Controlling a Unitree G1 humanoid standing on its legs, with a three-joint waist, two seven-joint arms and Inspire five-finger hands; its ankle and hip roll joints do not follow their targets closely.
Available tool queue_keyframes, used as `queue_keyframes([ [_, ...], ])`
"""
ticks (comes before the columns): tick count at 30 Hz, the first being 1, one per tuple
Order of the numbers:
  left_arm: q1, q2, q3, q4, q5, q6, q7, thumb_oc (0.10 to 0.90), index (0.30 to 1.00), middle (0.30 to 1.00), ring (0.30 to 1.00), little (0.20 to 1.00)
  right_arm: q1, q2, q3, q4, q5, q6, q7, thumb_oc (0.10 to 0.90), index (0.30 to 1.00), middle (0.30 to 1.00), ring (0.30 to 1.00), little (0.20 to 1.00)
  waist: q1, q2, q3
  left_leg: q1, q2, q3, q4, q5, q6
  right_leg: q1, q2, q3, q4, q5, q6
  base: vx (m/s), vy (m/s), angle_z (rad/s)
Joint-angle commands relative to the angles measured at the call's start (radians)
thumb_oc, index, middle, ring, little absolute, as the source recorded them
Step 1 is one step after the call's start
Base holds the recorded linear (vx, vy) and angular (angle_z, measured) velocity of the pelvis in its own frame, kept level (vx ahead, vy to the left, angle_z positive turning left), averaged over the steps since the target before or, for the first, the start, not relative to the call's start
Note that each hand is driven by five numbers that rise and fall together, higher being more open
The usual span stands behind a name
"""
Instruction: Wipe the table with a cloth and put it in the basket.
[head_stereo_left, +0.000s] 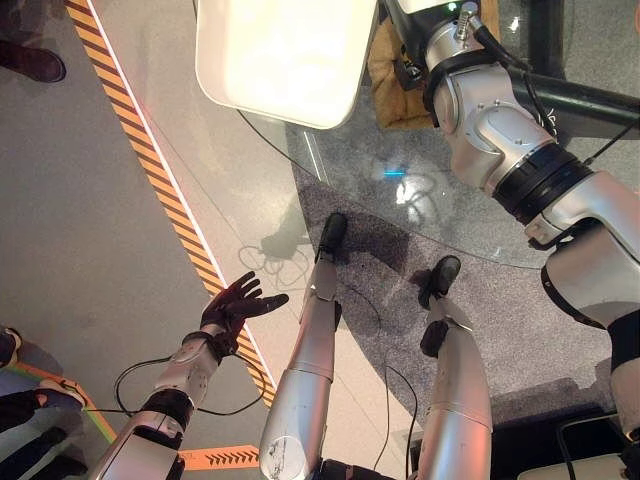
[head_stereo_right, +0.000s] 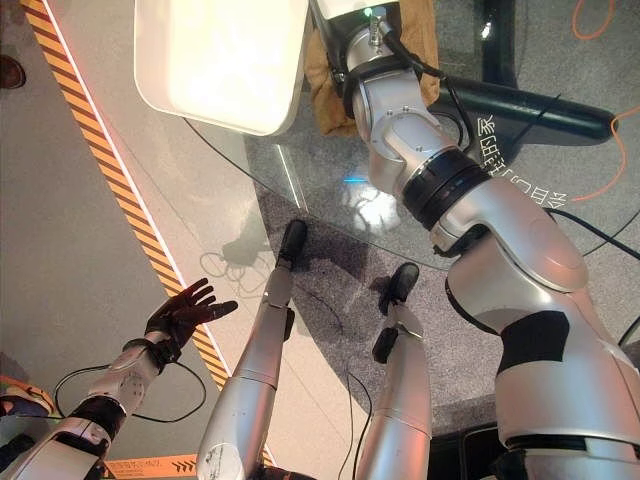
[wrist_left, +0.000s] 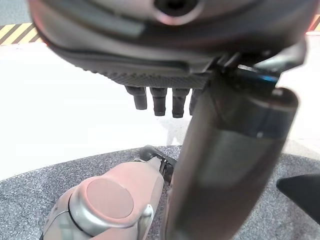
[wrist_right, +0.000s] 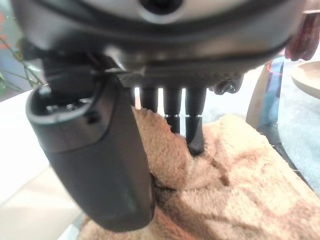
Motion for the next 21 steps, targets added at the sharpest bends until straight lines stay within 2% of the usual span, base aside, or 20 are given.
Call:
queue_keyframes([
  [1,0.053,0.073,-0.007,0.017,0.004,-0.022,0.002,0.8,0.9,0.9,0.9,0.9,-0.085,-0.027,0.012,0.064,0.035,0.031,-0.142,0.1,0.3,0.3,0.3,0.2,0.011,-0.022,-0.012,0.006,-0.156,0.088,0.042,-0.066,0.159,0.076,0.053,-0.105,-0.152,0.06,-0.004,0.0,0.0,0.0],
  [8,0.078,0.08,-0.014,-0.003,-0.023,-0.034,0.019,0.8,0.9,0.9,0.9,0.9,-0.125,-0.152,0.006,0.233,0.077,0.052,-0.238,0.1,0.3,0.3,0.3,0.2,0.0,-0.025,-0.012,-0.002,-0.151,0.089,0.047,-0.07,0.161,0.067,0.053,-0.101,-0.148,0.065,-0.002,0.0,0.014,0.04],
  [14,0.083,0.104,-0.011,-0.006,-0.055,-0.02,0.012,0.8,0.9,0.9,0.9,0.9,-0.148,-0.241,0.036,0.322,0.068,0.084,-0.25,0.1,0.3,0.3,0.3,0.2,-0.014,-0.023,-0.012,-0.002,-0.148,0.094,0.048,-0.072,0.163,0.06,0.053,-0.093,-0.143,0.064,-0.005,0.0,0.027,0.05],
  [21,0.07,0.137,0.001,0.006,-0.093,0.003,-0.007,0.8,0.9,0.9,0.9,0.9,-0.129,-0.326,0.013,0.364,0.133,0.145,-0.289,0.1,0.3,0.3,0.3,0.2,-0.037,-0.031,-0.012,-0.005,-0.137,0.104,0.044,-0.072,0.164,0.053,0.057,-0.082,-0.143,0.064,-0.005,0.0,0.006,0.02],
])
